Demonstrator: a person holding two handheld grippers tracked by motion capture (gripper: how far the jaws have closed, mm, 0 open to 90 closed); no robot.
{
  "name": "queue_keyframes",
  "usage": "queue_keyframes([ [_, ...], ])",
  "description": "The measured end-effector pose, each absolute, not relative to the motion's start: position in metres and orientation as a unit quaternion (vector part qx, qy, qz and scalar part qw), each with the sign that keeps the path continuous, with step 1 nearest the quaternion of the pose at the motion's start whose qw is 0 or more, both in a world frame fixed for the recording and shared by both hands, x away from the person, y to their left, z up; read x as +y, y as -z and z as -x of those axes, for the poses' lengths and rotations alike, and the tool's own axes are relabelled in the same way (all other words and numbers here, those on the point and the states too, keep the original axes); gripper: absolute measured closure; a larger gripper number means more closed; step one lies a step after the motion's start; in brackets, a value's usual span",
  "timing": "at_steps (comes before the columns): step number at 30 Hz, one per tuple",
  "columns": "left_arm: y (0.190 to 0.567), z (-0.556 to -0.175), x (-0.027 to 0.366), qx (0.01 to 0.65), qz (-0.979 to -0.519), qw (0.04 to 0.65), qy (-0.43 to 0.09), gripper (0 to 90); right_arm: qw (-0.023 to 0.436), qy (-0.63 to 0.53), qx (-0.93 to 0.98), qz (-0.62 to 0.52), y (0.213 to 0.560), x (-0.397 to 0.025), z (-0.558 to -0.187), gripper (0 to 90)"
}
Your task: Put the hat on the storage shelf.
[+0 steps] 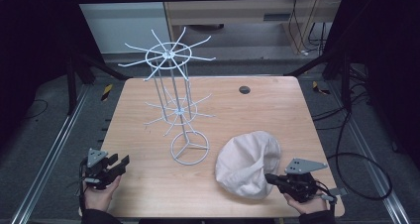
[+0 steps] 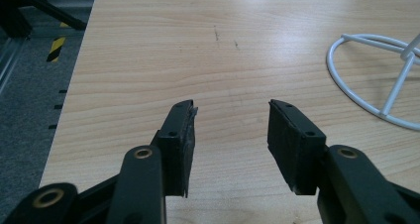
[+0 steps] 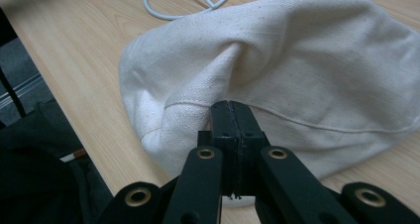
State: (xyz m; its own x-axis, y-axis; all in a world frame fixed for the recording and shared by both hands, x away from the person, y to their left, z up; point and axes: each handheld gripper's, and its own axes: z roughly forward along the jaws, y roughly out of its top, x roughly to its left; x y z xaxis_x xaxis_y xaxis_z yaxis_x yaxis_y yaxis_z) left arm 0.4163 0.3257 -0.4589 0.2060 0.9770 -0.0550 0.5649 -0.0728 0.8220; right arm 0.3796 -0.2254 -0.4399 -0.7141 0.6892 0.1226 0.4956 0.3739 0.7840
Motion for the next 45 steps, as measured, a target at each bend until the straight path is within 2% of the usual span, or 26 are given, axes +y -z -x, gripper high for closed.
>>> queue_keyframes([
  [10, 0.457, -0.414, 0.320, 0.555, -0.693, 0.382, -0.258, 66.4, 0.105, -0.430, 0.823, -0.356, 0.443, -0.214, -0.381, 90.0],
  [18, 0.451, -0.410, 0.300, 0.527, -0.714, 0.400, -0.229, 81.7, 0.140, -0.456, 0.791, -0.383, 0.432, -0.234, -0.382, 90.0],
  [29, 0.441, -0.399, 0.250, 0.470, -0.747, 0.419, -0.212, 86.9, 0.187, -0.473, 0.748, -0.428, 0.430, -0.250, -0.412, 90.0],
  [45, 0.437, -0.399, 0.182, 0.410, -0.782, 0.430, -0.189, 88.3, 0.183, -0.480, 0.730, -0.451, 0.435, -0.244, -0.469, 90.0],
])
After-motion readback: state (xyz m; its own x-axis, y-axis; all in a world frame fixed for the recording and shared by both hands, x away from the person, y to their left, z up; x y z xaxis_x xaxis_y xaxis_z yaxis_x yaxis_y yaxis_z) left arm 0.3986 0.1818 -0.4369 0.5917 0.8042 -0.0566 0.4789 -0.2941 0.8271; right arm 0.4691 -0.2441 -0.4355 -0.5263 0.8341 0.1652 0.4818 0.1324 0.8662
